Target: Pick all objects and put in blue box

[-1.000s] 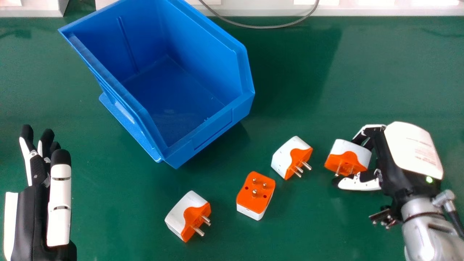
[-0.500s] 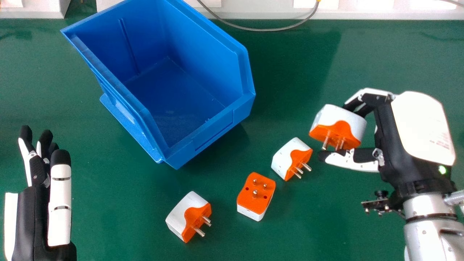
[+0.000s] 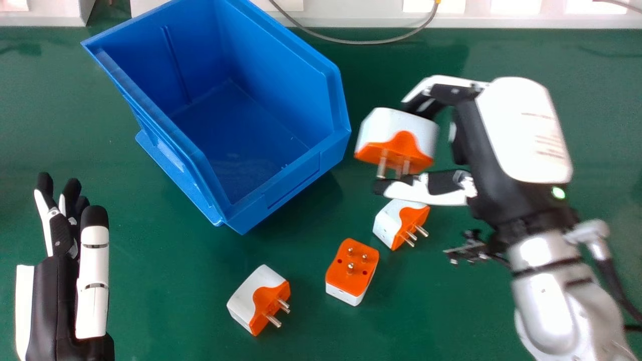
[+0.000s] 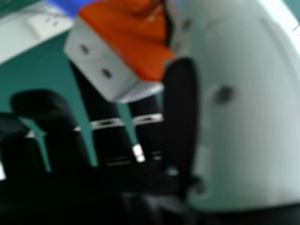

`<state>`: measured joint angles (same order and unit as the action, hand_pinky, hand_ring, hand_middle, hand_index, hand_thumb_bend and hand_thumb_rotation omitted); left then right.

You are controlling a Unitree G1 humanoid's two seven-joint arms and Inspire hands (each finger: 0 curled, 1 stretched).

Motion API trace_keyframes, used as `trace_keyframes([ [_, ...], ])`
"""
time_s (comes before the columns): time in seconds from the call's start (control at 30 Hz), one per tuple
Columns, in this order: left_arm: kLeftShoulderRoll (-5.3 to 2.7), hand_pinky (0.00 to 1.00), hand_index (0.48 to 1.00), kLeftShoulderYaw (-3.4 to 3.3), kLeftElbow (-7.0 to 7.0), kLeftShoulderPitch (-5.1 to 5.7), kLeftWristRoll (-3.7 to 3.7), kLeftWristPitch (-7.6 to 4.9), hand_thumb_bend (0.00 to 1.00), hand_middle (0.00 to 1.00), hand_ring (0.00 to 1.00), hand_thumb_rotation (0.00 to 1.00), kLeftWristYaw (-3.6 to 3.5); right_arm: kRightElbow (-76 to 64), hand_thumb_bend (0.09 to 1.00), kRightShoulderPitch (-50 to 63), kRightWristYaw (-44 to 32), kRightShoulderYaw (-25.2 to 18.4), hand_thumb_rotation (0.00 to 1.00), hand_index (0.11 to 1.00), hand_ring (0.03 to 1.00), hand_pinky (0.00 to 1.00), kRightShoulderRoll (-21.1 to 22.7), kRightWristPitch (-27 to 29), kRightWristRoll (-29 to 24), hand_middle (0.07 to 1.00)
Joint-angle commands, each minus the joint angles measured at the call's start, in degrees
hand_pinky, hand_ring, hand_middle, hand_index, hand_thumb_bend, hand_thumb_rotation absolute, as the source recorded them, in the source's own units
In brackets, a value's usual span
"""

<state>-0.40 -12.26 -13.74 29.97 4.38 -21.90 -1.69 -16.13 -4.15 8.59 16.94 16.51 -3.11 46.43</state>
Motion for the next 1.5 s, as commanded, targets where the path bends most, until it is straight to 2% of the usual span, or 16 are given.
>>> trace_keyframes([
  [0.0,0.21,1.0,1.0,0.1,-1.4,0.35,-0.23,-0.85,0.42,1.0,1.0,0.91,-0.02,1.92,0.491,-3.96,0.42,1.14,0.14,0.469,0.125,0.09,-1.48,1.1,1.04,0.188],
  [0.13,0.21,1.0,1.0,0.19,-1.49,0.56,-0.13,-0.99,0.41,1.0,1.0,0.9,-0.21,10.14,0.489,-10.24,1.51,3.8,0.14,0.469,0.134,0.09,-4.49,1.58,2.05,0.195],
  [0.33,0.22,1.0,1.0,0.06,-1.55,0.89,-0.99,-0.84,0.43,1.0,1.0,0.91,0.21,24.86,0.485,-21.35,3.01,6.75,0.14,0.469,0.165,0.11,-8.69,2.73,1.89,0.236],
  [0.4,0.31,1.0,1.0,0.04,-1.65,1.23,-0.97,-0.89,0.42,1.0,1.0,0.92,0.08,29.01,0.484,-24.5,4.19,7.72,0.14,0.469,0.167,0.11,-9.53,3.2,2.33,0.239],
  [0.57,0.23,1.0,1.0,0.06,-2.2,1.88,-0.4,-0.69,0.44,1.0,1.0,0.92,-0.15,36.95,0.486,-30.95,6.42,9.35,0.14,0.473,0.204,0.14,-11.66,4.05,2.19,0.286],
  [0.63,0.28,1.0,1.0,0.02,-2.28,2.07,-0.67,-0.77,0.44,1.0,1.0,0.91,-0.08,41.28,0.489,-34.55,7.88,10.21,0.14,0.473,0.194,0.13,-13.24,3.54,2.61,0.284],
  [0.7,0.4,1.0,1.0,0.07,-1.89,2.04,0.42,-1.43,0.43,1.0,1.0,0.91,-0.79,43.93,0.489,-36.96,6.82,10.39,0.14,0.471,0.17,0.11,-14.64,2.45,1.63,0.263],
  [0.73,0.31,1.0,1.0,0.07,-1.76,2.07,0.18,-1.81,0.42,1.0,1.0,0.9,-0.73,45.07,0.488,-38.01,6.62,10.51,0.14,0.472,0.168,0.11,-15.2,2.1,1.35,0.265],
  [0.77,0.2,1.0,1.0,0.07,-1.82,2.2,-0.09,-1.97,0.41,1.0,1.0,0.91,-0.65,46.16,0.488,-38.95,6.75,10.61,0.14,0.474,0.219,0.14,-15.65,2.12,1.12,0.329],
  [0.83,0.12,1.0,1.0,-0.01,-1.65,2.29,-1.25,-2.49,0.41,1.0,1.0,0.91,-0.21,49.32,0.489,-41.95,6.47,10.97,0.14,0.479,0.284,0.19,-17.02,1.56,0.96,0.406],
  [0.9,0.08,1.0,1.0,-0.04,-1.58,2.32,-2.23,-2.73,0.42,1.0,1.0,0.92,0.21,52.09,0.49,-44.31,6.57,10.97,0.14,0.48,0.283,0.19,-18.07,1.92,0.26,0.41],
  [1.0,0.2,1.0,1.0,0.23,-1.49,2.52,-0.86,-2.91,0.42,1.0,1.0,0.91,-0.74,55.98,0.504,-47.69,5.81,11.13,0.04,0.51,0.257,0.17,-19.25,1.63,-0.23,0.408],
  [1.1,-0.05,1.0,1.0,0.47,-1.82,2.85,-0.52,-2.72,0.4,1.0,1.0,0.9,-1.02,60.13,0.51,-51.22,5.12,11.93,0.01,0.523,0.274,0.18,-20.28,0.37,0.18,0.422],
  [1.2,-0.35,1.0,1.0,0.72,-2.23,3.13,-1.02,-2.38,0.41,1.0,1.0,0.89,-0.75,64.67,0.51,-54.78,4.93,12.45,0.0,0.524,0.254,0.17,-21.61,-0.45,-0.19,0.412],
  [1.3,-0.56,1.0,1.0,0.96,-2.29,3.4,-2.01,-2.53,0.42,1.0,1.0,0.9,-0.24,68.36,0.517,-56.96,5.63,11.98,0.0,0.492,0.207,0.13,-23.21,-0.73,-1.59,0.458],
  [1.47,-0.97,1.0,1.0,1.4,-2.65,4.2,-1.86,-2.81,0.43,1.0,1.0,0.91,-0.2,74.79,0.52,-61.39,3.45,13.95,0.0,0.486,0.215,0.14,-24.27,-1.26,-1.22,0.47],
])
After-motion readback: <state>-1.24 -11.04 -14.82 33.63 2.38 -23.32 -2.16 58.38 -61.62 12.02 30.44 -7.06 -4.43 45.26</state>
